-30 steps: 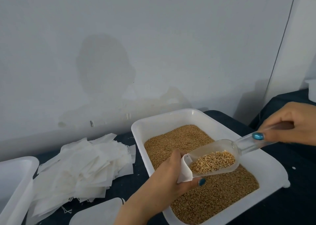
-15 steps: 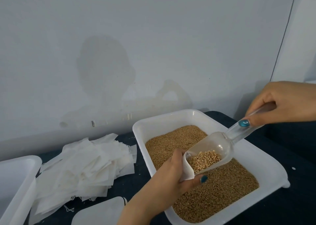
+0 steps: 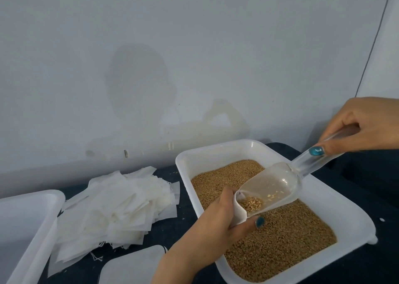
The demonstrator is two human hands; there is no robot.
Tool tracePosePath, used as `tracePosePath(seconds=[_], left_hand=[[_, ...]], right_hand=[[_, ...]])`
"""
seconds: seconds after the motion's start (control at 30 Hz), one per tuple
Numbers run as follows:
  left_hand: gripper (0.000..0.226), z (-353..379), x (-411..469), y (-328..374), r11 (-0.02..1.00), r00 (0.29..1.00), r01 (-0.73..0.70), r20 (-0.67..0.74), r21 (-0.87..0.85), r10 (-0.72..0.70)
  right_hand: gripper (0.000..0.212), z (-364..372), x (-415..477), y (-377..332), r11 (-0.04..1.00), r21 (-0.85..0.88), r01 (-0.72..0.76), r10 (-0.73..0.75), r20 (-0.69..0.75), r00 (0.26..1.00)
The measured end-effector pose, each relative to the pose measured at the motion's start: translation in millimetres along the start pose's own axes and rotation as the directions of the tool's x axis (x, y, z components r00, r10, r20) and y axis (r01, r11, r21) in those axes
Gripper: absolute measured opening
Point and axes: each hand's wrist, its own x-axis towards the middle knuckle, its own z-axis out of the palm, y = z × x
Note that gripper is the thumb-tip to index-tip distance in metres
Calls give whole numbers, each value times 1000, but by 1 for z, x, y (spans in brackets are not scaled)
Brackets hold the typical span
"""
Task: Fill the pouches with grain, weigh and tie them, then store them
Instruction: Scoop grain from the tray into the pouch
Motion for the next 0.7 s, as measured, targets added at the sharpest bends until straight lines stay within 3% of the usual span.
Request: tracePosePath(seconds=[0.17,0.37,0.7], left_hand=[[39,-1,-1,1,1000,1000,1,-3,-31,-1],[51,0,0,-3,999,1000,7,-3,-33,-7],[48,-3,-2,-6,999,1000,12,-16,-34,-12]], right_hand=[[78,-3,-3,-7,1000,-17,7,-7,-23,1000],[73,-5,-6,-11,999,-31,11,-14,-81,997],[65,-1,-10,-8,1000,-17,-14,12,-154,988]])
